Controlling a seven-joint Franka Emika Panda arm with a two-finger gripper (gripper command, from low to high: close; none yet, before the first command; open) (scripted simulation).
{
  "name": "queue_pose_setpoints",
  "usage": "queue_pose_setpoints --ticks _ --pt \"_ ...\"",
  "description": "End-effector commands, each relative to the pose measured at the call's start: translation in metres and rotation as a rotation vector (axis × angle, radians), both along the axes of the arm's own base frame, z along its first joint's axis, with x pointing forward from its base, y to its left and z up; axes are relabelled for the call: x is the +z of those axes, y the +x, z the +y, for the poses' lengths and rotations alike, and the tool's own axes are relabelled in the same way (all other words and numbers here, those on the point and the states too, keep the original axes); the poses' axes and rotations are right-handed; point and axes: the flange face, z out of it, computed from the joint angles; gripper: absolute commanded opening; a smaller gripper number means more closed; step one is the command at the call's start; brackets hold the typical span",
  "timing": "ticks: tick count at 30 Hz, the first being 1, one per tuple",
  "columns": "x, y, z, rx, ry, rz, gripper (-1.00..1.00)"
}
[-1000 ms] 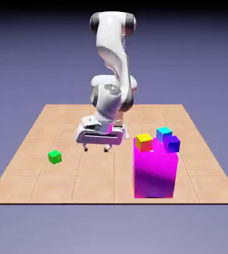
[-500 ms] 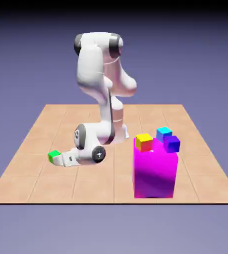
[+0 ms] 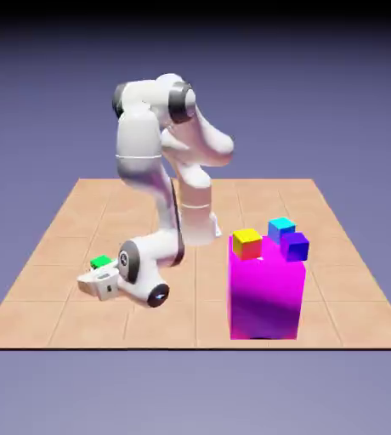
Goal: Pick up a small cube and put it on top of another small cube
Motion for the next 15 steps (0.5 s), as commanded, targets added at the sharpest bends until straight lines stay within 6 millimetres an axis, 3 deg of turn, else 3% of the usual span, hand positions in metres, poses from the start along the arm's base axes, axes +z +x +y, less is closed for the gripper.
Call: queue_pose_setpoints --ticks 1,8,15 --pt "0.005 0.013 0.004 -0.011 -0.017 -0.012 -1.00" --pt "0.045 0.094 0.047 -0.113 -0.089 -0.092 -1.00" --pt "0.093 0.156 0.108 -0.219 -0.096 -0.148 -1.00"
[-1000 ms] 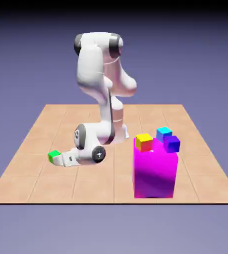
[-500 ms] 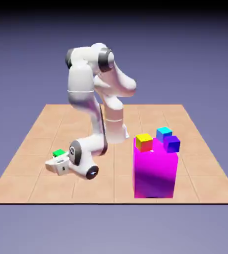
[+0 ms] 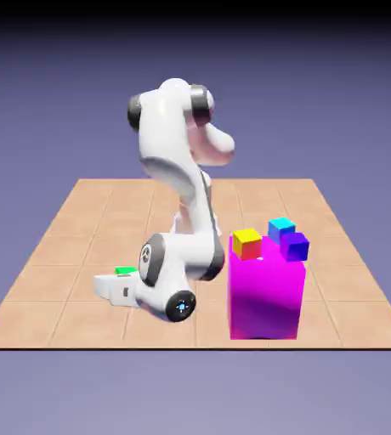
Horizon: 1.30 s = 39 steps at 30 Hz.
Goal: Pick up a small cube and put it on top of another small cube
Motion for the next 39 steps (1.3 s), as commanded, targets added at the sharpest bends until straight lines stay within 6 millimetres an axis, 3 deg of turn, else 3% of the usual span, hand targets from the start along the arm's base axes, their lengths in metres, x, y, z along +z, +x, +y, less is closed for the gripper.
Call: queue_pose_setpoints --ticks 1,9,17,26,39 --pt "0.007 0.007 0.010 -0.013 0.004 -0.006 -1.00" --pt "0.070 0.049 0.092 -0.108 0.078 -0.034 -1.00" --pt "0.139 0.062 0.174 -0.162 0.207 -0.015 -1.00" --pt "0.145 0.032 0.269 -0.112 0.173 0.276 -1.00" --pt "0.129 0.007 0.261 -0.104 0.180 0.278 -1.00"
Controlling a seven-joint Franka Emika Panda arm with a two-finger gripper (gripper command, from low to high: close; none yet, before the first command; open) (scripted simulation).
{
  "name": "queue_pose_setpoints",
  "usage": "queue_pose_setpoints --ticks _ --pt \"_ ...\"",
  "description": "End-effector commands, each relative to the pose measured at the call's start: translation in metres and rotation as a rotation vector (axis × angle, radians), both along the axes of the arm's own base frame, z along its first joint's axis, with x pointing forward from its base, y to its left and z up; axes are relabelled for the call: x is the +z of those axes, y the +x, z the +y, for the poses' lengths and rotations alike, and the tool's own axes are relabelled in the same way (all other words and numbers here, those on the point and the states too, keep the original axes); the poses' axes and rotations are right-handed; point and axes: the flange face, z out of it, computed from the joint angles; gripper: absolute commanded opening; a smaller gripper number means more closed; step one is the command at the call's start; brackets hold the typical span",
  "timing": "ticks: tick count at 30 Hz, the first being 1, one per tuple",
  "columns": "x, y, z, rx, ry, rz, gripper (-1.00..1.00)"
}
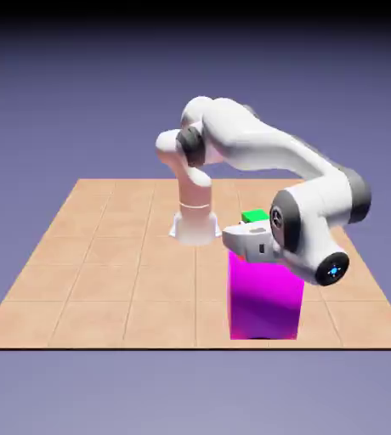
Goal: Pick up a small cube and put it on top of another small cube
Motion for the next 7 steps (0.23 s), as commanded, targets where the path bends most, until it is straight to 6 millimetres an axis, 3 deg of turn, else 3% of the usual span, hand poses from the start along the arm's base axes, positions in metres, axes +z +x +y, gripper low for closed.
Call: queue_pose_setpoints --ticks 1,6,7 --pt "-0.002 -0.003 -0.001 0.000 -0.001 0.000 -1.00" --pt "-0.011 -0.022 -0.008 -0.006 -0.004 0.001 -1.00" --pt "-0.011 -0.022 -0.008 -0.006 -0.004 0.001 1.00"
